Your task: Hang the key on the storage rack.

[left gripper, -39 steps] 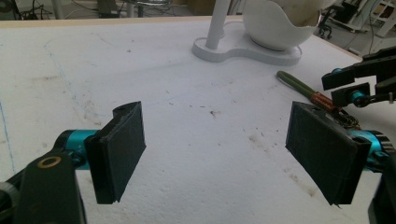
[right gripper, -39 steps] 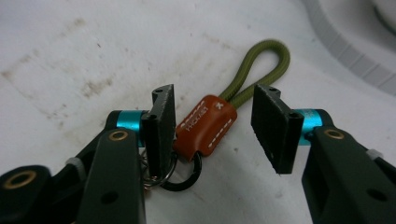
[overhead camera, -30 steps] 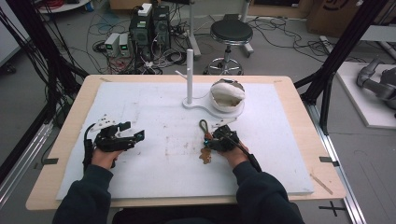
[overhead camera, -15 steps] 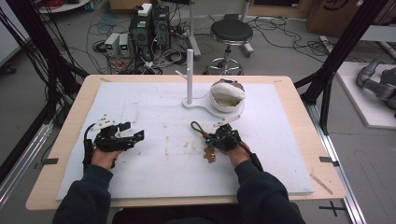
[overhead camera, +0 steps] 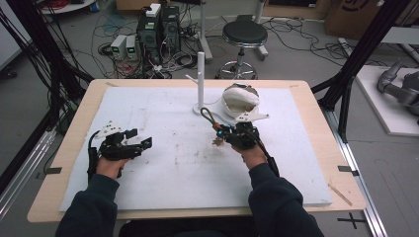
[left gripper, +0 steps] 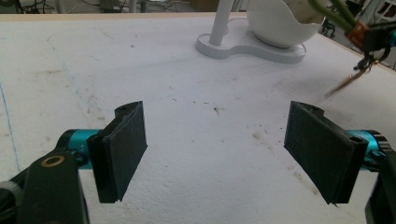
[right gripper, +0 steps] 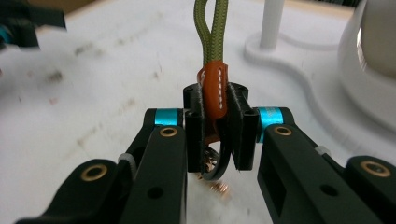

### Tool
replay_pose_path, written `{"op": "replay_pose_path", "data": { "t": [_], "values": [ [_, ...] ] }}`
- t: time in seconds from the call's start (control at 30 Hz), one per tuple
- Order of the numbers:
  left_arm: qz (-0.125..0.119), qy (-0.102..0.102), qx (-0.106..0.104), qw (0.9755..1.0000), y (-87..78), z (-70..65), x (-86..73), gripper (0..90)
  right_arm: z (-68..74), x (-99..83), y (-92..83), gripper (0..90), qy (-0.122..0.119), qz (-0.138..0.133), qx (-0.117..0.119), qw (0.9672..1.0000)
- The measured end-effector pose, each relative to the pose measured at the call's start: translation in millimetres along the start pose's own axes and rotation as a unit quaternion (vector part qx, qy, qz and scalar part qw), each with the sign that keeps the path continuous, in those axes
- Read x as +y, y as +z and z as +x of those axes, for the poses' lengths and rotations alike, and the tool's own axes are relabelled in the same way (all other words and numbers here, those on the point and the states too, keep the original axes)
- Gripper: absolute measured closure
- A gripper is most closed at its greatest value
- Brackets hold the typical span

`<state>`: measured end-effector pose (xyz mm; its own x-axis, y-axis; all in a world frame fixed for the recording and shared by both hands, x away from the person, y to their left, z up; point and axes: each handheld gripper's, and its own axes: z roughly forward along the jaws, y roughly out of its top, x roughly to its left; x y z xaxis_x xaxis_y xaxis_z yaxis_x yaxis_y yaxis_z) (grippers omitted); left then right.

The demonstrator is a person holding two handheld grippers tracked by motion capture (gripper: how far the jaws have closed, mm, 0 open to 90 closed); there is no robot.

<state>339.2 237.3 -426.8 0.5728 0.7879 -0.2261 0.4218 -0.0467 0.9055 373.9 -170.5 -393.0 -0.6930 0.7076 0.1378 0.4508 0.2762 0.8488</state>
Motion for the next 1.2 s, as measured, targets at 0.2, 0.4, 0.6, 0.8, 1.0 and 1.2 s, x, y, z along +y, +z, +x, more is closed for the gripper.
{"op": "replay_pose_path", "data": {
  "t": [0.2,0.4,0.6,0.8,1.0,1.2],
  "values": [
    [0.000,0.000,0.000,1.0000,-0.3,0.1,0.1,20.9,2.1,25.9,-5.5,79.4,-0.012,-0.041,-0.008,0.9991],
    [-0.001,0.000,0.000,1.0000,-0.1,-0.1,0.1,20.9,3.1,51.8,-7.9,79.4,-0.027,-0.083,-0.031,0.9957],
    [-0.001,-0.001,-0.001,1.0000,-0.2,0.0,0.1,20.9,7.8,73.3,-2.6,79.3,-0.037,-0.105,-0.047,0.9927],
    [-0.002,-0.002,-0.002,1.0000,-0.2,0.6,0.1,20.9,13.1,89.5,11.1,79.3,-0.047,-0.102,-0.071,0.9911],
    [-0.003,-0.003,-0.001,1.0000,-0.7,1.3,0.1,20.9,9.7,90.9,27.7,79.3,-0.038,-0.074,-0.103,0.9912],
    [-0.002,-0.002,0.000,1.0000,-0.7,1.1,0.2,20.9,3.3,90.0,32.6,79.3,-0.024,-0.075,-0.114,0.9903]
  ]
}}
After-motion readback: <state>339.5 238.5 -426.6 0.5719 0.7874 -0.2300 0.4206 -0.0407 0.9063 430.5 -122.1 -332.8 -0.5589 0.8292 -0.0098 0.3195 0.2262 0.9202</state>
